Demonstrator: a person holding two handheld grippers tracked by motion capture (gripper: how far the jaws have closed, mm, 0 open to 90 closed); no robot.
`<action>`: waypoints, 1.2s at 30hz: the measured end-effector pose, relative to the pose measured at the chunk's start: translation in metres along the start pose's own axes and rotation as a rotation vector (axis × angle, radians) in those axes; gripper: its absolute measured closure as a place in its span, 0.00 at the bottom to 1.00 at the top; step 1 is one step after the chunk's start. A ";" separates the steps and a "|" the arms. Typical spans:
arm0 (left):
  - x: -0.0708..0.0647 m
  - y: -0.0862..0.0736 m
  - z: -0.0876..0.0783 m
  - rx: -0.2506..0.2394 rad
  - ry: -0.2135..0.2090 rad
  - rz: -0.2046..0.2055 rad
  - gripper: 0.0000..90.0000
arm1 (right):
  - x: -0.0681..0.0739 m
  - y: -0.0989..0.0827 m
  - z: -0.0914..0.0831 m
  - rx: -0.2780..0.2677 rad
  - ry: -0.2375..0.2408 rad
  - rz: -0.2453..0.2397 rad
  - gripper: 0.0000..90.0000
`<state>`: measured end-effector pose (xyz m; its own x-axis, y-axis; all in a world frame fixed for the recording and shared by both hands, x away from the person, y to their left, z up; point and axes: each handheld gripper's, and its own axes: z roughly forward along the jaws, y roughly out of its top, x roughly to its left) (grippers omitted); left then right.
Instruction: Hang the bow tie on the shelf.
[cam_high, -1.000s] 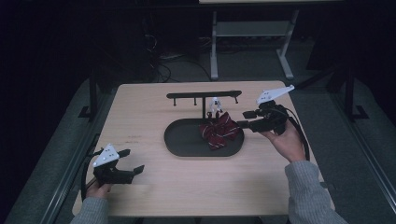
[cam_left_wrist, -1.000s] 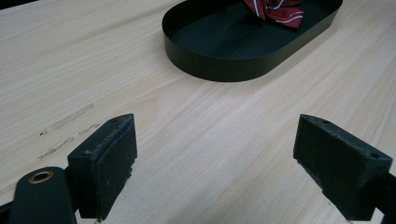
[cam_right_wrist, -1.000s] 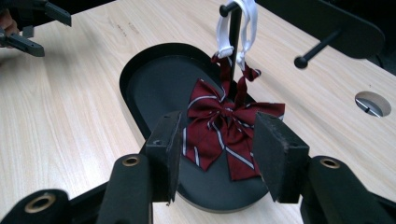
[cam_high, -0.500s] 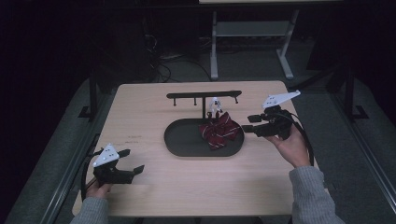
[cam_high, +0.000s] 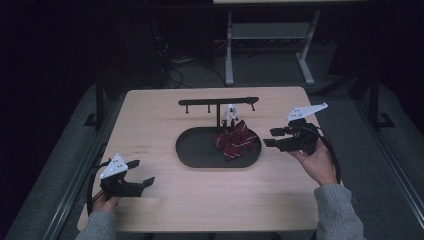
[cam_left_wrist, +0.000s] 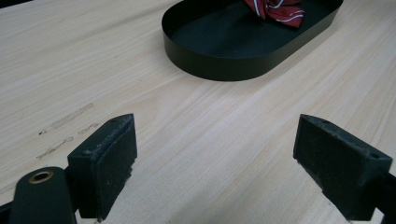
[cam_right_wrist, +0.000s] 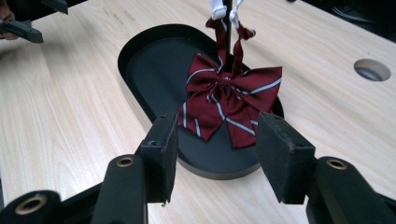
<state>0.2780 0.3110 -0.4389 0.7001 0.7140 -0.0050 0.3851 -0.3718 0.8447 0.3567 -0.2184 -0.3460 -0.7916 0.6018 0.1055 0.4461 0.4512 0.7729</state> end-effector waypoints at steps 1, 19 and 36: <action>0.000 0.000 0.000 -0.001 0.000 -0.001 0.14 | 0.000 -0.002 0.000 0.001 0.002 -0.002 0.54; 0.000 0.000 0.000 -0.001 0.001 -0.002 0.14 | 0.003 -0.027 0.003 0.025 0.003 0.041 0.52; -0.001 -0.001 0.000 -0.007 0.002 -0.007 0.14 | 0.003 -0.056 0.005 0.045 0.015 0.083 0.52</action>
<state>0.2773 0.3105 -0.4396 0.6963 0.7176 -0.0104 0.3858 -0.3621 0.8486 0.3315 -0.2389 -0.3925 -0.7572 0.6286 0.1774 0.5283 0.4298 0.7322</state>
